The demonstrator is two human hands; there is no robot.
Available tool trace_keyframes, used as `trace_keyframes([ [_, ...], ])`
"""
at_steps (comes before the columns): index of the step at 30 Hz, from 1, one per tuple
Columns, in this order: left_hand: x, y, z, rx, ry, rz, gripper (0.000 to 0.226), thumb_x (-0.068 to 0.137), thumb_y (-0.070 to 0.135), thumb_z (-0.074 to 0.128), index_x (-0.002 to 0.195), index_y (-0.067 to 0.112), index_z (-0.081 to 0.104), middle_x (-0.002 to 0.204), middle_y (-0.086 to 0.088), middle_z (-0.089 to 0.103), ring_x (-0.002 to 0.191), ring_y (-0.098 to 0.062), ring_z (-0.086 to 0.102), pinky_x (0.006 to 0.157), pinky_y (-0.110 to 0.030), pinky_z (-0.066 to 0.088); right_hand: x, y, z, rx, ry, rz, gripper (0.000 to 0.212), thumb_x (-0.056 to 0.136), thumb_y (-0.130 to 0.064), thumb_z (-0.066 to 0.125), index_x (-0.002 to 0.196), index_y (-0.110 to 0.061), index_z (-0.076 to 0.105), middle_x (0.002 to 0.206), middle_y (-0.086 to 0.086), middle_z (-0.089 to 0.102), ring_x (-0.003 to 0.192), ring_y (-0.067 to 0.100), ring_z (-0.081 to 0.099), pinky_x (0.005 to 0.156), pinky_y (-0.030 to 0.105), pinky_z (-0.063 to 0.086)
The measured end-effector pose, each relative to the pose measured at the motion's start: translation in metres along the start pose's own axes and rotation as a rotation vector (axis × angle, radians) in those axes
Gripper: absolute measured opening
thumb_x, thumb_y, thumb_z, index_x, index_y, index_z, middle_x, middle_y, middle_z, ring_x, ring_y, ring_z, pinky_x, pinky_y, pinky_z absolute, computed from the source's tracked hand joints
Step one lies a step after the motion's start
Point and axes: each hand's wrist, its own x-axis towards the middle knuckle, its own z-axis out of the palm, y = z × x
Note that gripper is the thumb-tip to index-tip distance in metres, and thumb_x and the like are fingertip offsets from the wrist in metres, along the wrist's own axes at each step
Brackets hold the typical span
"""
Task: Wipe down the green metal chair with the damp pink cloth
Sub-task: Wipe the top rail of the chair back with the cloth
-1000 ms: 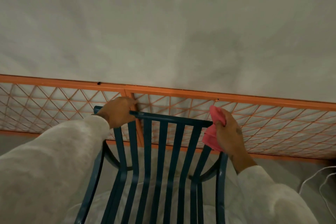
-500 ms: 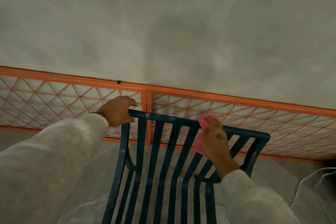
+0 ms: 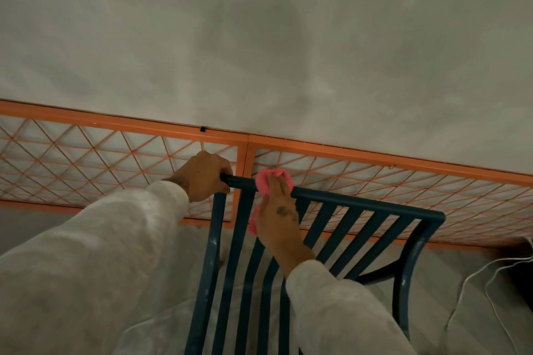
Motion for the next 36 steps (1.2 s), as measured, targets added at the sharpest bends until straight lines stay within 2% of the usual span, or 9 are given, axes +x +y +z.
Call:
trace_keyframes([
  [5, -0.001, -0.004, 0.003, -0.044, 0.006, 0.020, 0.018, 0.079, 0.021, 0.077, 0.096, 0.023, 0.070, 0.089, 0.005, 0.067, 0.082, -0.014, 0.062, 0.074, -0.025, 0.046, 0.007, 0.018, -0.004, -0.067, -0.042, -0.121, 0.060, 0.099, -0.007, 0.043, 0.152, -0.028, 0.024, 0.161, -0.004, 0.015, 0.136, 0.029, 0.041, 0.105, 0.046, 0.045],
  [9, -0.003, -0.006, 0.004, -0.067, 0.030, 0.031, 0.019, 0.080, 0.021, 0.076, 0.097, 0.023, 0.070, 0.090, 0.005, 0.067, 0.083, -0.013, 0.061, 0.078, -0.028, 0.049, 0.000, 0.055, -0.027, -0.119, 0.075, -0.161, 0.059, 0.098, -0.006, 0.045, 0.151, -0.024, 0.028, 0.149, 0.011, 0.040, 0.101, 0.032, 0.064, 0.081, 0.042, 0.059],
  [14, -0.003, -0.006, 0.006, -0.078, 0.049, 0.043, 0.016, 0.081, 0.020, 0.075, 0.097, 0.021, 0.070, 0.090, 0.003, 0.068, 0.081, -0.013, 0.062, 0.078, -0.030, 0.052, -0.003, 0.083, -0.050, 0.025, 0.255, 0.048, 0.050, 0.101, -0.013, 0.043, 0.147, -0.032, 0.036, 0.149, 0.007, 0.039, 0.120, 0.031, 0.053, 0.096, 0.044, 0.049],
  [19, -0.006, -0.007, 0.007, -0.102, 0.069, 0.030, 0.019, 0.080, 0.018, 0.075, 0.099, 0.019, 0.071, 0.092, 0.002, 0.069, 0.083, -0.013, 0.062, 0.081, -0.033, 0.054, -0.004, 0.057, -0.006, 0.127, 0.394, 0.100, 0.048, 0.101, -0.017, 0.043, 0.146, -0.031, 0.038, 0.145, 0.008, 0.046, 0.111, 0.026, 0.060, 0.095, 0.045, 0.053],
  [21, -0.006, -0.006, 0.007, -0.101, 0.073, 0.030, 0.020, 0.080, 0.018, 0.076, 0.100, 0.019, 0.071, 0.093, 0.002, 0.069, 0.084, -0.014, 0.062, 0.082, -0.033, 0.053, -0.006, 0.045, 0.016, 0.140, 0.364, -0.013, 0.049, 0.100, -0.018, 0.044, 0.147, -0.032, 0.036, 0.145, 0.005, 0.046, 0.099, 0.019, 0.065, 0.081, 0.042, 0.060],
  [24, -0.007, -0.006, 0.007, -0.114, 0.070, 0.035, 0.021, 0.080, 0.016, 0.076, 0.100, 0.018, 0.071, 0.095, 0.002, 0.069, 0.084, -0.014, 0.061, 0.079, -0.030, 0.051, -0.004, 0.026, 0.037, 0.114, 0.243, -0.170, 0.053, 0.100, -0.012, 0.044, 0.147, -0.033, 0.034, 0.152, -0.005, 0.035, 0.075, 0.007, 0.065, 0.064, 0.027, 0.060],
  [27, -0.010, -0.006, 0.010, -0.132, 0.093, 0.046, 0.021, 0.080, 0.011, 0.075, 0.100, 0.017, 0.071, 0.095, 0.002, 0.069, 0.081, -0.011, 0.058, 0.076, -0.024, 0.044, 0.001, 0.022, 0.040, -0.021, 0.111, -0.354, 0.068, 0.095, -0.002, 0.051, 0.146, -0.041, 0.028, 0.154, -0.006, 0.035, 0.074, 0.014, 0.066, 0.062, 0.029, 0.060],
  [31, -0.013, -0.006, 0.009, -0.155, 0.104, 0.048, 0.026, 0.081, 0.009, 0.073, 0.106, 0.017, 0.071, 0.098, 0.002, 0.069, 0.087, -0.012, 0.060, 0.084, -0.027, 0.048, 0.009, 0.044, 0.009, -0.453, 0.014, -0.529, 0.086, 0.076, 0.013, 0.063, 0.142, -0.036, 0.041, 0.155, -0.004, 0.032, 0.102, 0.026, 0.065, 0.091, 0.046, 0.055],
  [36, -0.012, -0.008, 0.009, -0.158, 0.084, 0.020, 0.025, 0.081, 0.011, 0.074, 0.105, 0.017, 0.071, 0.097, 0.000, 0.068, 0.087, -0.015, 0.063, 0.081, -0.026, 0.049, 0.009, 0.082, -0.034, -0.658, 0.076, -0.534, 0.097, 0.054, 0.013, 0.078, 0.133, -0.034, 0.048, 0.142, 0.002, 0.049, 0.088, 0.032, 0.066, 0.073, 0.048, 0.059],
])
